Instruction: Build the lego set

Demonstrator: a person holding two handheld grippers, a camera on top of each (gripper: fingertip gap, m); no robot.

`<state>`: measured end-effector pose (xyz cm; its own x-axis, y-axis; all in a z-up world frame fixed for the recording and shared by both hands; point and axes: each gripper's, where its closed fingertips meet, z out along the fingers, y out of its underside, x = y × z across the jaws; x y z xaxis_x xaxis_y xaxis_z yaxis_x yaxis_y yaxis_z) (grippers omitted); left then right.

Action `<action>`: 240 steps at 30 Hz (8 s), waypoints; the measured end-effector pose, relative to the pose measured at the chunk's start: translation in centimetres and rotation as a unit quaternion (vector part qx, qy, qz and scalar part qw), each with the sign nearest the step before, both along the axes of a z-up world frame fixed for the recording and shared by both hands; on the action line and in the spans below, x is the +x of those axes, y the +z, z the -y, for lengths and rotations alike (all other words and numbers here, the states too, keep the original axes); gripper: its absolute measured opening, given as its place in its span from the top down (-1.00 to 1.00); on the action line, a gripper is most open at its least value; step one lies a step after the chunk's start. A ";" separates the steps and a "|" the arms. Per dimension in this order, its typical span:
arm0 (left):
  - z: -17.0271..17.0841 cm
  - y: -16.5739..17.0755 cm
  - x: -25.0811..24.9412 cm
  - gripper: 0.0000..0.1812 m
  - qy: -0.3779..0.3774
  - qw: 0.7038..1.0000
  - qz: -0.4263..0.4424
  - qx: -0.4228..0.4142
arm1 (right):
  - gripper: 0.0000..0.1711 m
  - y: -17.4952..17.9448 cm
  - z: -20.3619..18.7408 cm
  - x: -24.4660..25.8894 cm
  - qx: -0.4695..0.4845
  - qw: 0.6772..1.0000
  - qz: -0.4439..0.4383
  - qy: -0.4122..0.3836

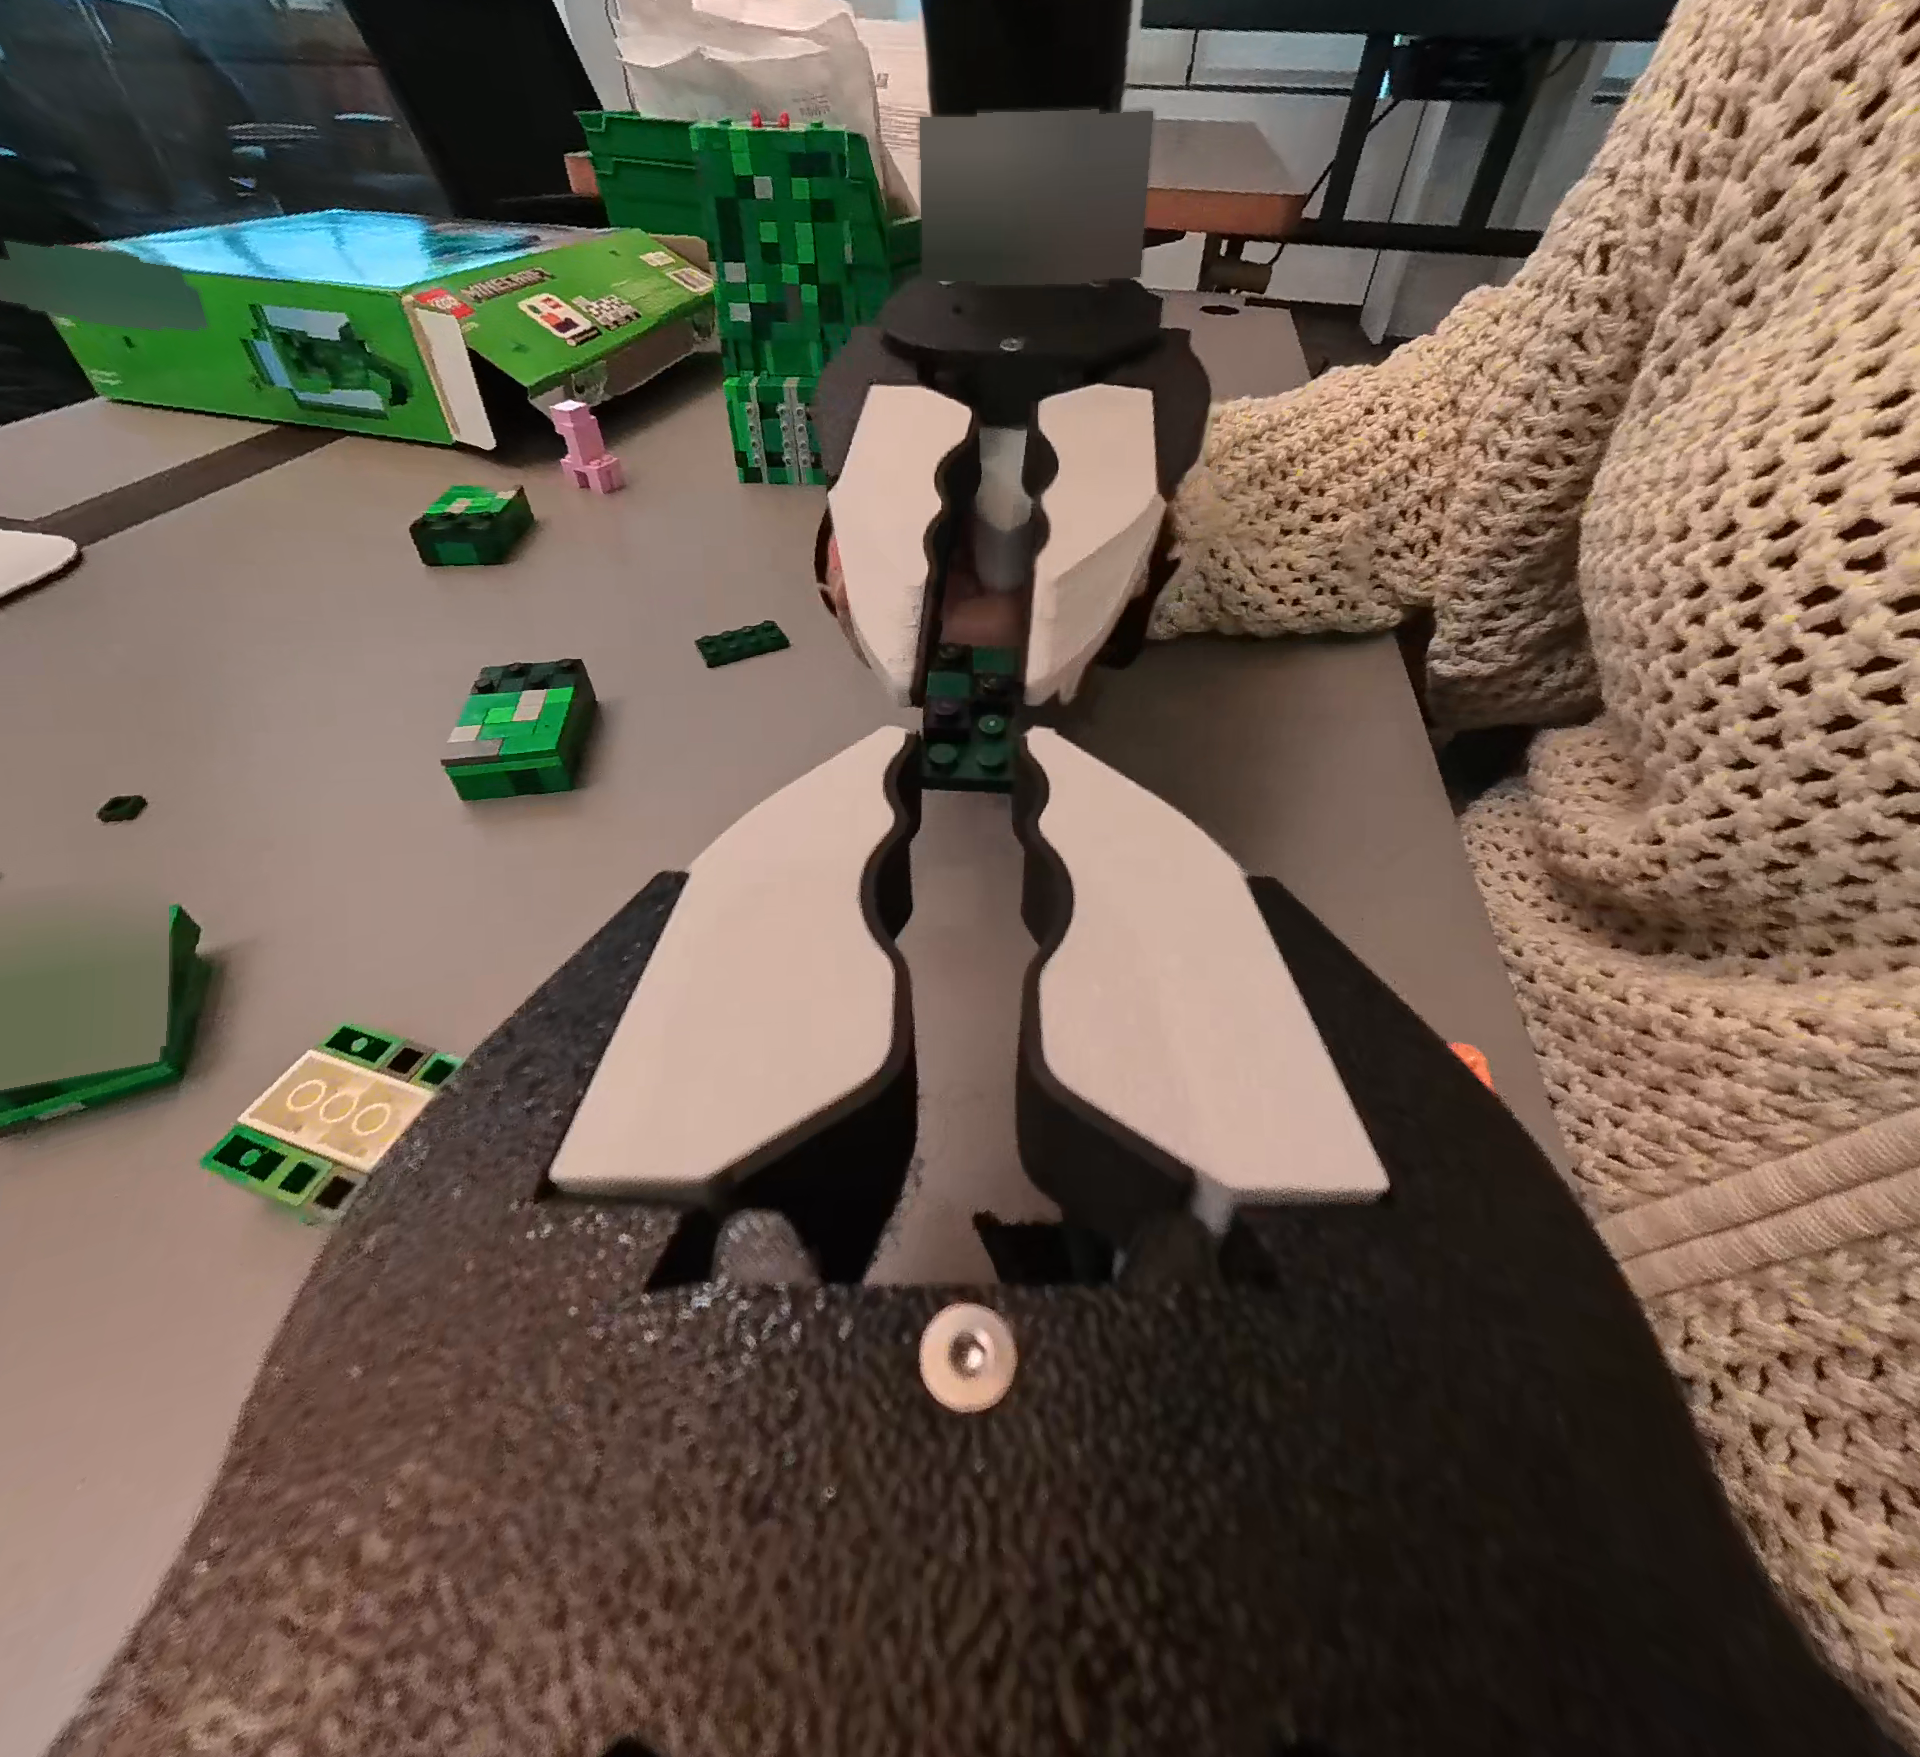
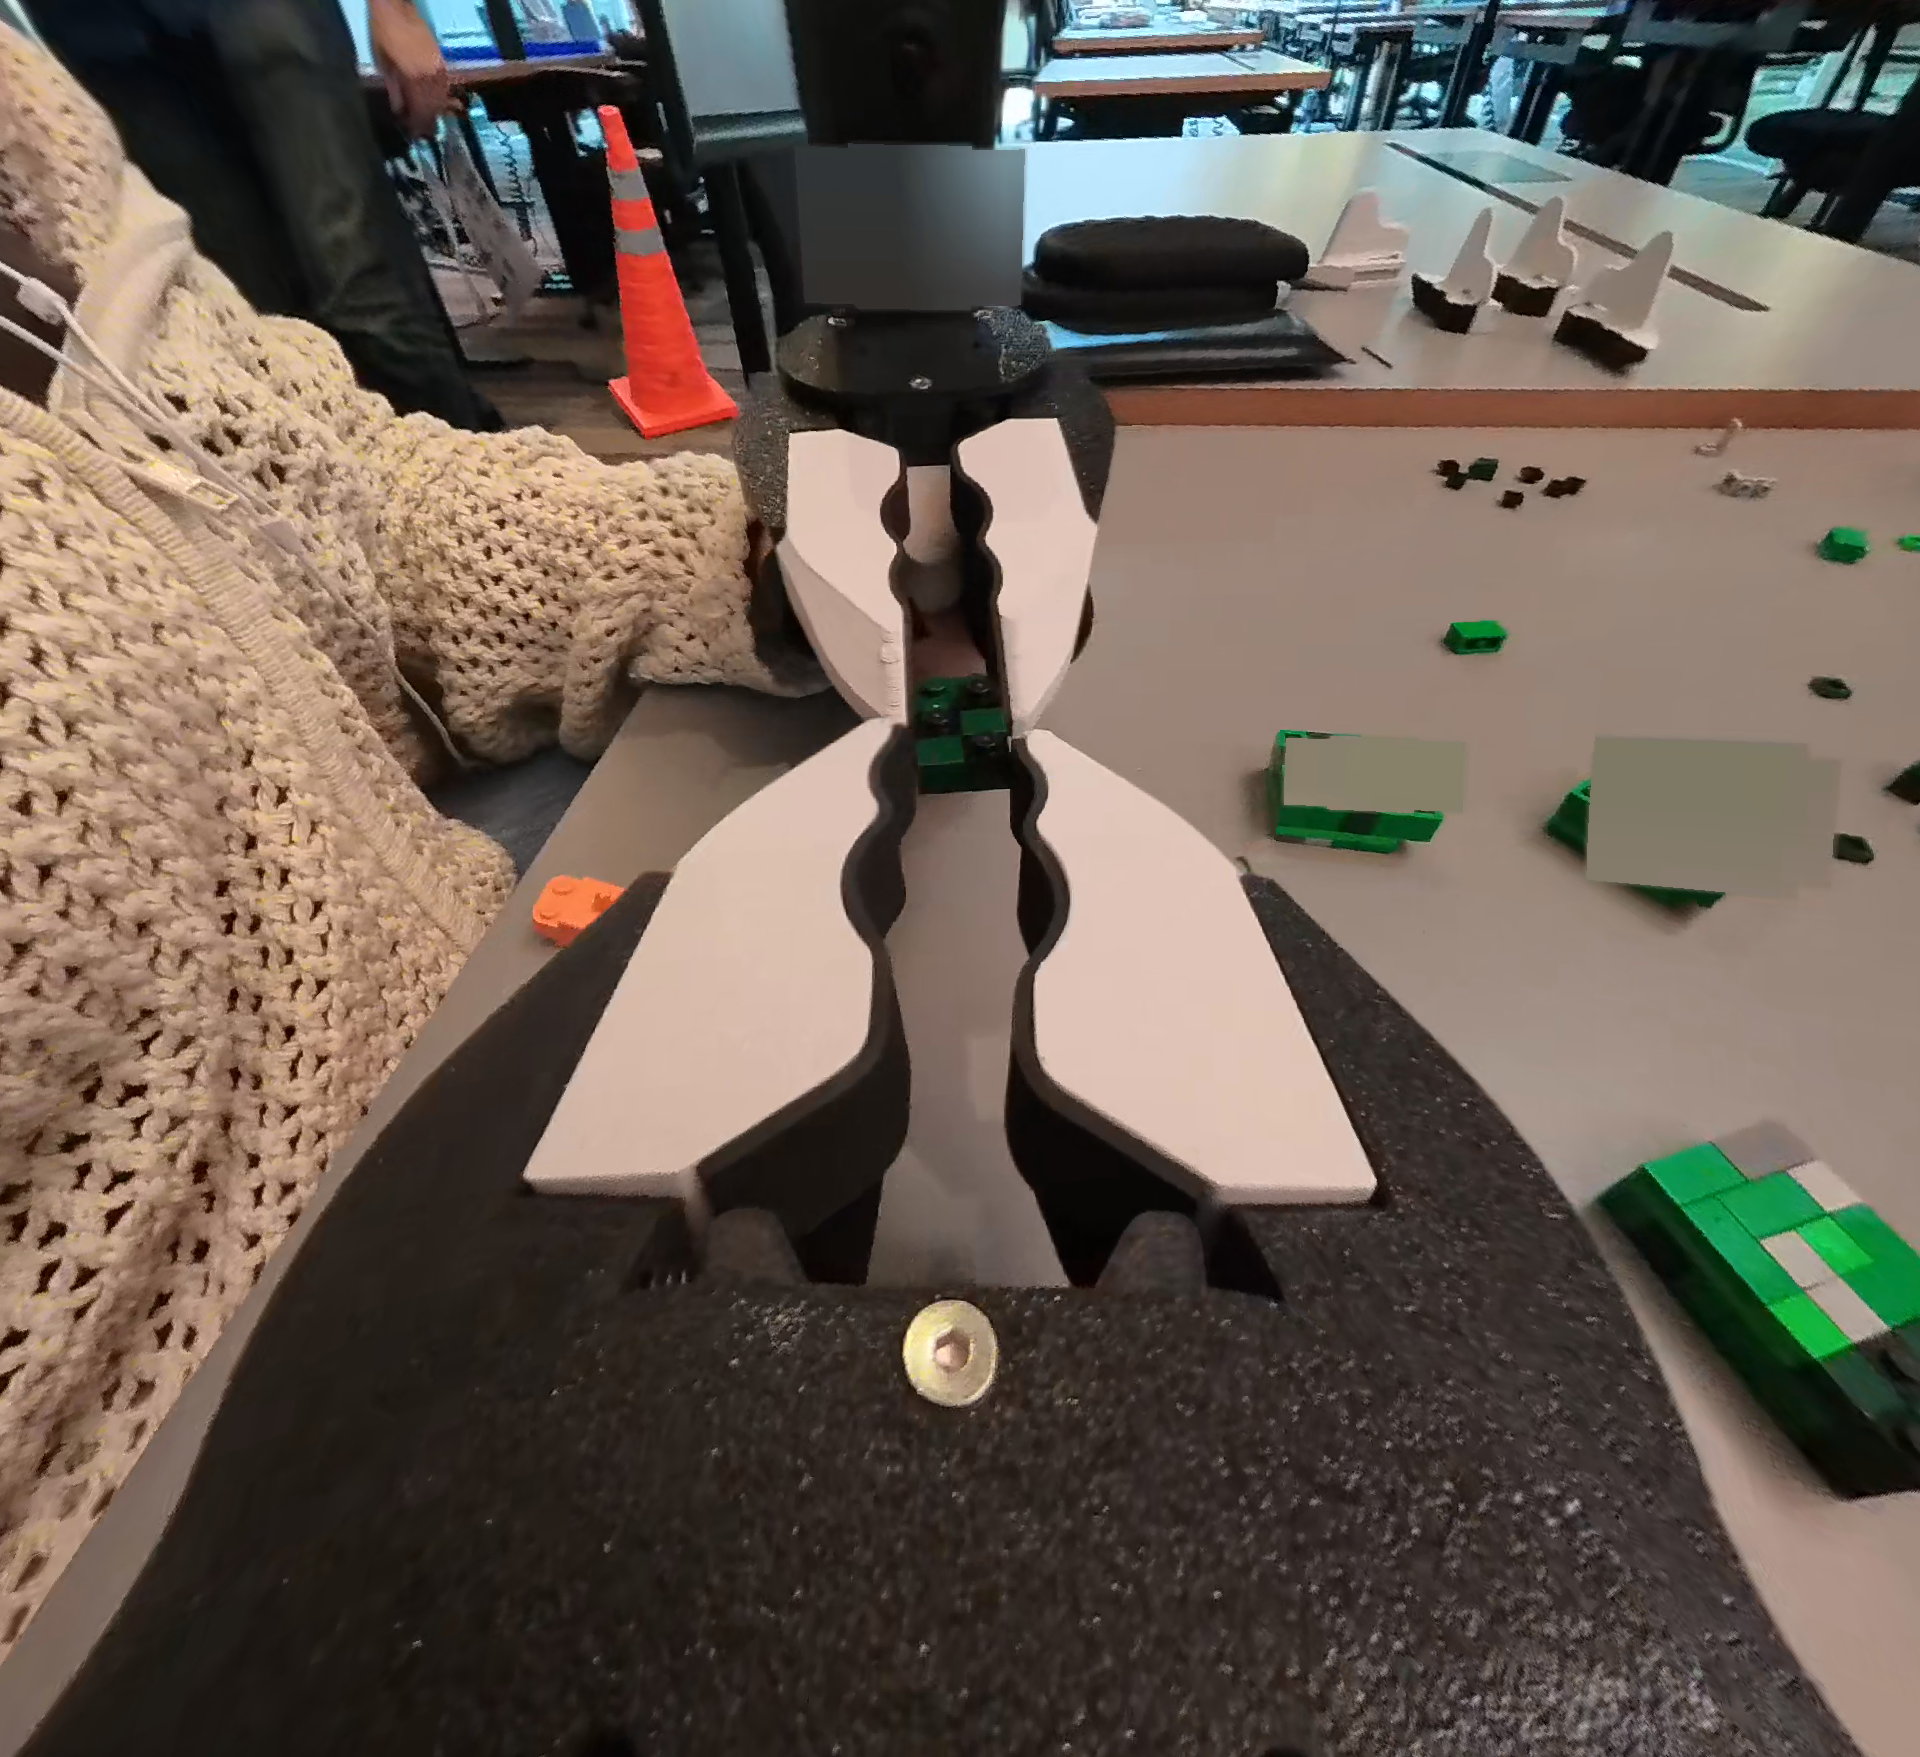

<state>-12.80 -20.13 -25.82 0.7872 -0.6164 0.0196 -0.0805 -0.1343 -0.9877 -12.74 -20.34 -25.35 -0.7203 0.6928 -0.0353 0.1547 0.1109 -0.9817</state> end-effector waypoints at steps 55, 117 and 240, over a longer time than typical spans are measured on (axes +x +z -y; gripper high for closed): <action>-0.5 0.8 -0.4 0.62 0.100 0.978 -0.133 0.127 | 0.81 0.9 0.1 0.5 -0.149 0.985 0.070 0.057; 2.7 0.0 -15.3 0.83 0.414 0.903 -0.108 0.029 | 0.87 -5.0 -14.9 -26.0 0.221 0.862 0.427 -0.161; 1.7 -1.8 -14.0 0.82 0.384 0.905 -0.181 -0.011 | 0.91 -7.5 -13.0 -21.3 0.416 0.878 0.213 0.103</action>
